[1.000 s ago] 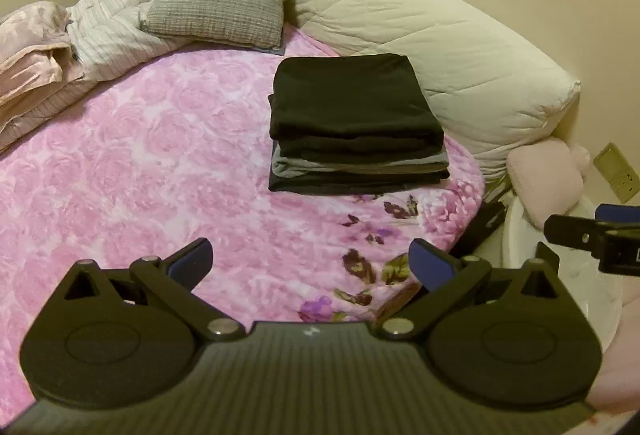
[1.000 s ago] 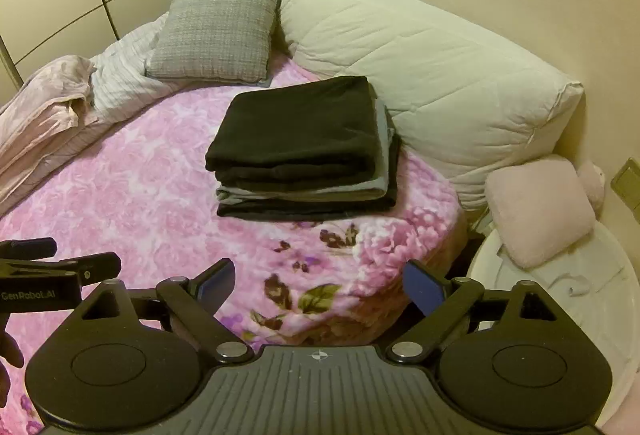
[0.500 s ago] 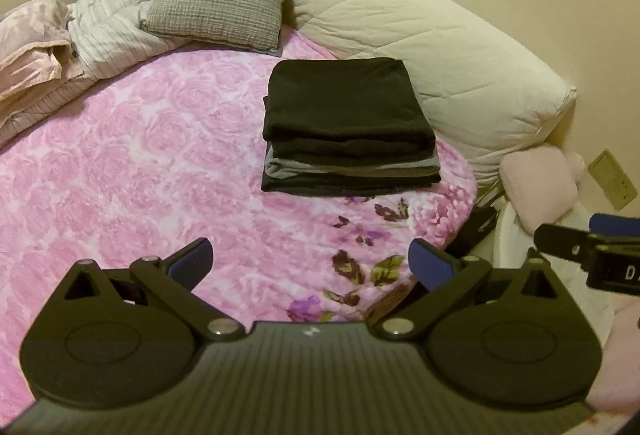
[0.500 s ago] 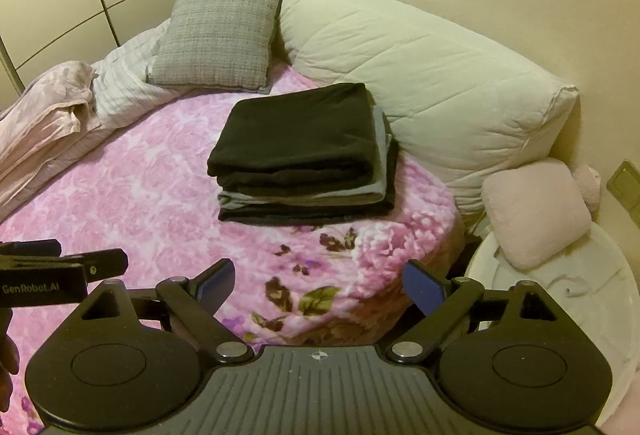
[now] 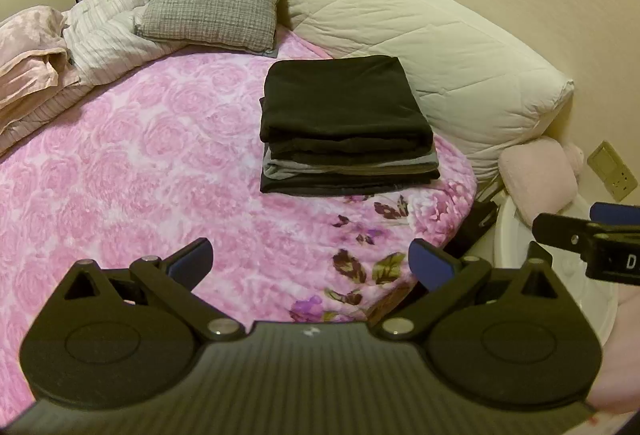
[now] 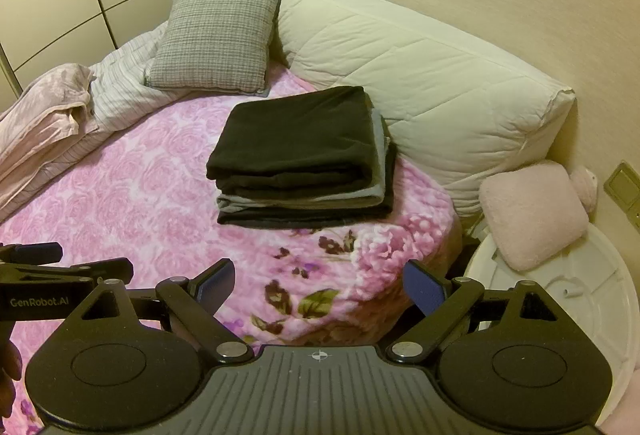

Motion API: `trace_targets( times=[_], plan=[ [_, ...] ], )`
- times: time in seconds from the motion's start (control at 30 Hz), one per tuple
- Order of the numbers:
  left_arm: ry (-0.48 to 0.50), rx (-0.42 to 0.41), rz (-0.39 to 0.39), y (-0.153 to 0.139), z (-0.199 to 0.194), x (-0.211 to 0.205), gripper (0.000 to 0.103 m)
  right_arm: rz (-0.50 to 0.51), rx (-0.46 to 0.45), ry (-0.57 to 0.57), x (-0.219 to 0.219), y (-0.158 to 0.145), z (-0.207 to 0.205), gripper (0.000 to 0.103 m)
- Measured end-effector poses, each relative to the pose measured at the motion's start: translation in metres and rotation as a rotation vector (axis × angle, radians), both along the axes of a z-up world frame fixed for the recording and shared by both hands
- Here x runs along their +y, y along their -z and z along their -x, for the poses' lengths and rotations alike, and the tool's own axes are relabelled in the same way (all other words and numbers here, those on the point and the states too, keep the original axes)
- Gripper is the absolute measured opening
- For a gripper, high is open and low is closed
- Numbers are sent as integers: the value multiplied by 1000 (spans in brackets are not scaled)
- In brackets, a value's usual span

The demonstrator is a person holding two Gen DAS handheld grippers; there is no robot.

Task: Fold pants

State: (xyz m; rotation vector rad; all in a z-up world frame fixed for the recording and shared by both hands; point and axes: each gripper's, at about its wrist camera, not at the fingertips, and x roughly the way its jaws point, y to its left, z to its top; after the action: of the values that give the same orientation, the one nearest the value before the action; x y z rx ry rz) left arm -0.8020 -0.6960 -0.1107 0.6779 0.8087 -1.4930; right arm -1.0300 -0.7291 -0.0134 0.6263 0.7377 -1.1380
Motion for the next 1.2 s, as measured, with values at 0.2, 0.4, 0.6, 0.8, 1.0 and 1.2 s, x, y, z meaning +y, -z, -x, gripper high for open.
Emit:
trace_targets(
  times=[0.2,0.4,0.6,0.8,1.0,1.2],
  plan=[
    [2,-7,4,0,-1,0,102,2,5,-4,1,-1,-4,88],
    [3,-12,-2,0,-3,1,102,4,5,-5,0,-1,-6,88],
    [0,-14,-13,3,-4,-1,102,10,17,-8,-1,-1,-12,88],
    [9,-32,-4,2,1,0,102,9,23,-10,-3,-1,-12,88],
    [10,-37,-2,3,4,-1,102,11,29,-8,-4,-1,-12,88],
    [5,-45,2,3,11,-4,102,2,25,-7,-7,1,-10,88]
  ],
)
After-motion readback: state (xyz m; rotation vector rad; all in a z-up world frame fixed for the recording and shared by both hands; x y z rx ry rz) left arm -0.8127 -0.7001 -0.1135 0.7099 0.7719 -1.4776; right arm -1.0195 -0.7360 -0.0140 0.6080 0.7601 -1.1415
